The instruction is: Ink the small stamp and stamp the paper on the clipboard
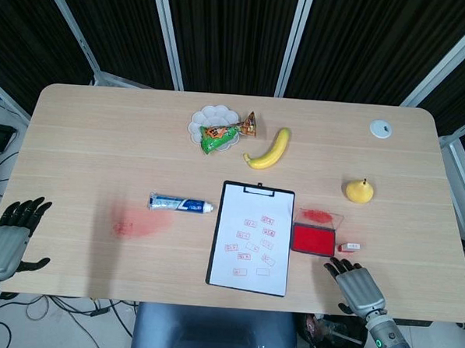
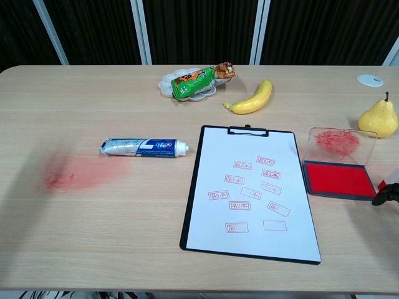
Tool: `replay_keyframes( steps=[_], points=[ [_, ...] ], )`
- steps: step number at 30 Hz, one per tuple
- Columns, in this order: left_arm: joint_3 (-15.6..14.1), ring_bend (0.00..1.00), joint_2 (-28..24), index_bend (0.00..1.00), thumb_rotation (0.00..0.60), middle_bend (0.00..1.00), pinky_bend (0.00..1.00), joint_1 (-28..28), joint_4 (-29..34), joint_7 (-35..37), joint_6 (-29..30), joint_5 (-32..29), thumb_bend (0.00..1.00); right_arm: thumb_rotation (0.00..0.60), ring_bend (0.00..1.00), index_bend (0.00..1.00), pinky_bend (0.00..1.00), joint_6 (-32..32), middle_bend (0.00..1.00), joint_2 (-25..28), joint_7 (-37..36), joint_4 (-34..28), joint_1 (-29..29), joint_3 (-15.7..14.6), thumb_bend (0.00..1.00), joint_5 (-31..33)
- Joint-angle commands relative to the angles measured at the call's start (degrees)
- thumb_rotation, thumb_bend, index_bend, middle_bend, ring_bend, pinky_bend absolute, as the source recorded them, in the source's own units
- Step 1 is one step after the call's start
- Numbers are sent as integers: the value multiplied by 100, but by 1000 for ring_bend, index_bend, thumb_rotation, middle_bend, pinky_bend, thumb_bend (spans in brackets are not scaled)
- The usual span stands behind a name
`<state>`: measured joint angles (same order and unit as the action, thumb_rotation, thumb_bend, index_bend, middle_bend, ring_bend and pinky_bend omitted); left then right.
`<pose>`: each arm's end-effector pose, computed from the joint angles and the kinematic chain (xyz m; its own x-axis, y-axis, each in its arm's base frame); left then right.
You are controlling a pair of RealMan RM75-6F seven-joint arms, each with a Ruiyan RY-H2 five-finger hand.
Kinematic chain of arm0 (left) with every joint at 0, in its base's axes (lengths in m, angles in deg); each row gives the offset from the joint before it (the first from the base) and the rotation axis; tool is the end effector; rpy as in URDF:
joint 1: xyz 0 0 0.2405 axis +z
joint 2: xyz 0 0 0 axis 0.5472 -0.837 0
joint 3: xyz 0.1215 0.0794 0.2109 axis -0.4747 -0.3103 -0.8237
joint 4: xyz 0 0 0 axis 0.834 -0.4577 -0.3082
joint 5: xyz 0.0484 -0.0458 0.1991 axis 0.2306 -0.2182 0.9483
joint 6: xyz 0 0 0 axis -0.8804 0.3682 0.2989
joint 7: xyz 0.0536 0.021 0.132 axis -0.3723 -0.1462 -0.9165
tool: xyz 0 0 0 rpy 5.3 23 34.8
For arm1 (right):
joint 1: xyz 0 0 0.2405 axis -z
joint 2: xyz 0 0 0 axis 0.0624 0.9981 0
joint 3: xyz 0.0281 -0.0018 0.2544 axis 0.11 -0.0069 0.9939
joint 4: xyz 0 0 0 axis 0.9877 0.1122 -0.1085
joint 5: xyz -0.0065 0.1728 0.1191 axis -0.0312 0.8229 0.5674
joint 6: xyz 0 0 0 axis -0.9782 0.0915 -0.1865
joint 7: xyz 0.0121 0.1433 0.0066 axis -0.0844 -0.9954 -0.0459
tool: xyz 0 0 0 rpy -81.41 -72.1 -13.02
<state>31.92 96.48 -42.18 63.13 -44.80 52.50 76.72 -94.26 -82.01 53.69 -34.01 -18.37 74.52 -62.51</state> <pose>-0.3048 0.1836 0.1335 0.4790 0.2158 0.8508 0.8755 -0.0479 -0.4808 -0.2964 -0.1803 0.0269 0.6642 -0.3946 0.6349 -0.7473 -0.3300 0.5768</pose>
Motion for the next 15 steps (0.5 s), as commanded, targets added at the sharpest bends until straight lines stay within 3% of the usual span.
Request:
replay_keyframes(
  steps=[1,15],
  points=[
    [0,0,-2,0,600,0,0,2,-1,6,5,2,18,600,197,198,353,9,164,-6,21,2,-4,-11,249,6],
    [-6,0,-8,0,600,0,0,14,-20,44,39,36,18,600,197,198,353,-37,163,-12,51,-23,-2,-47,249,-17]
  ],
)
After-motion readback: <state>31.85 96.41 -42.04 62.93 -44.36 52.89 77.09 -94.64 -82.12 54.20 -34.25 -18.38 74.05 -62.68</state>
